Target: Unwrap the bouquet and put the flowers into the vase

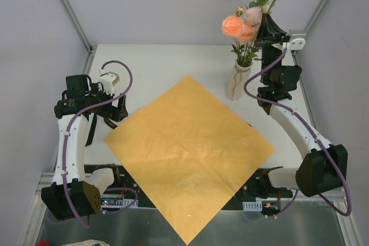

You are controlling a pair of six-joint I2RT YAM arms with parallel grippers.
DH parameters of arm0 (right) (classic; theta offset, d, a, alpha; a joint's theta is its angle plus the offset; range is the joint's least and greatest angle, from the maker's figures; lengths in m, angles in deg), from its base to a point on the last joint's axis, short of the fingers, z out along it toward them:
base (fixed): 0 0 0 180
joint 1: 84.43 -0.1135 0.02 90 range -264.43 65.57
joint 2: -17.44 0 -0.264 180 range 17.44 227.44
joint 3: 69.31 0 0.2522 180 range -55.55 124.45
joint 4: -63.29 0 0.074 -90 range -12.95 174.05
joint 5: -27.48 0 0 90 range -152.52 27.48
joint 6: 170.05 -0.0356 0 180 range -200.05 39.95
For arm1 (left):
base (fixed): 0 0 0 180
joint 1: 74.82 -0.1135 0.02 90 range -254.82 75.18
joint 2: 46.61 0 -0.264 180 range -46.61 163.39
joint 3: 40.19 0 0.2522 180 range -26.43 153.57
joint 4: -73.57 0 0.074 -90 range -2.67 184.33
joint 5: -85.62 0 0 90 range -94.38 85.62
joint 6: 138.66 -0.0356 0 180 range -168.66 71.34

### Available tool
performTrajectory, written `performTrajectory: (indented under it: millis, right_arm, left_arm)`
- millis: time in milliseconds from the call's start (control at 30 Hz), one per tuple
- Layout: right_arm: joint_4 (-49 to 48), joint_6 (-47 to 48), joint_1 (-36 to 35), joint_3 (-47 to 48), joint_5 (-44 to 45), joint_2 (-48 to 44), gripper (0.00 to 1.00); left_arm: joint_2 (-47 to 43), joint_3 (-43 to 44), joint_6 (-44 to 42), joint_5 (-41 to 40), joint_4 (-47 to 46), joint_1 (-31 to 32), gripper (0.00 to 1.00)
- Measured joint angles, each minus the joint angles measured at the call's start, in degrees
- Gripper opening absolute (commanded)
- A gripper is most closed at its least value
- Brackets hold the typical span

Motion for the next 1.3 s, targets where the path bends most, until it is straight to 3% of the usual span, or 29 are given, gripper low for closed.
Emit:
performTrajectory:
  millis: [267,367,467,500,600,767,1067,1200,1300]
  right_arm:
    - [2.3,-1.0,-0.3,-8.3,0.0,-2.2,0.01]
    - [3.8,-1.2,-0.7,-10.4,0.0,-3.7,0.07]
    - [5.7,-1.9,-1.1,-11.7,0.0,-5.5,0.27]
    - [6.6,-2.2,-1.2,-11.8,0.0,-6.1,0.47]
    - [9.4,-3.6,-1.4,-12.1,0.0,-7.8,0.64]
    - [16.2,-5.2,-1.6,-12.2,0.2,-10.5,0.69]
    - [41.7,-9.8,-2.1,-9.9,0.2,-16.2,0.72]
    - [57.3,-11.6,-2.3,-5.0,0.3,-16.2,0.98]
    - [67.5,-13.0,-2.3,-2.6,0.4,-16.6,0.96]
  left_arm:
    - [-0.1,0.0,0.1,0.2,0.3,0.0,0.99]
    - [-0.6,0.0,0.1,0.6,0.3,0.0,0.99]
    - [-1.5,0.0,0.2,1.2,0.3,0.0,0.99]
    - [-1.7,0.0,0.2,1.5,0.3,0.0,0.99]
    - [-2.2,0.0,0.2,1.6,0.3,0.0,0.99]
    - [-3.2,0.0,0.2,2.0,0.4,0.0,0.99]
    - [-3.8,0.0,1.5,3.2,0.4,0.0,0.99]
    - [-4.5,0.0,1.6,3.4,0.4,0.0,0.99]
    - [-5.5,0.0,1.8,3.5,0.5,0.0,0.99]
